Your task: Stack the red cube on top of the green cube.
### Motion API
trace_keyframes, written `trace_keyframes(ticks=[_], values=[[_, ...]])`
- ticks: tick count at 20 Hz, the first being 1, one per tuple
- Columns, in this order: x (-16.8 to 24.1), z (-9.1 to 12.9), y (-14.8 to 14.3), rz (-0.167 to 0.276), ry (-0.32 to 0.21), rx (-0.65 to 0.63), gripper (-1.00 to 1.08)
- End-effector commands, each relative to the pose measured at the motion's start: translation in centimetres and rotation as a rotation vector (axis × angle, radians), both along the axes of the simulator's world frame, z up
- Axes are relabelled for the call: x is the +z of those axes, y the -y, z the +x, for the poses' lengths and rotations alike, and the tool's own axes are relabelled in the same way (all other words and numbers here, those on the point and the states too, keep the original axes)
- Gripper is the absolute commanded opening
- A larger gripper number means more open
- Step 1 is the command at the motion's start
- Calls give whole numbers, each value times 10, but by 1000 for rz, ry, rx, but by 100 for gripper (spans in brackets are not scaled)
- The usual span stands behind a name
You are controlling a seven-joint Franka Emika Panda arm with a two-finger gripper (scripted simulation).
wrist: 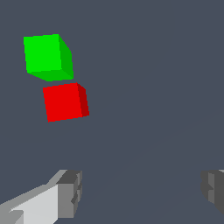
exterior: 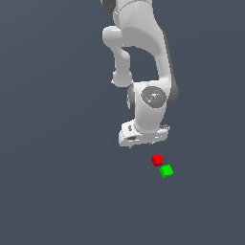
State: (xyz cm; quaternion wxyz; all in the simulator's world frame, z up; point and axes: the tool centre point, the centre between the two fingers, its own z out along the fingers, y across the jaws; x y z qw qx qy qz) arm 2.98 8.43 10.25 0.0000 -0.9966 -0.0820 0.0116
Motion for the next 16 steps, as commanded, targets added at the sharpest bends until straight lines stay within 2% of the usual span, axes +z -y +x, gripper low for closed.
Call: trace_keyframes(ticks=[1, 8, 16], values=[[-9, 11, -21, 2, 6, 36, 100], [-25, 32, -63, 3, 17, 109, 100], [-32, 42, -84, 4, 23, 146, 100]])
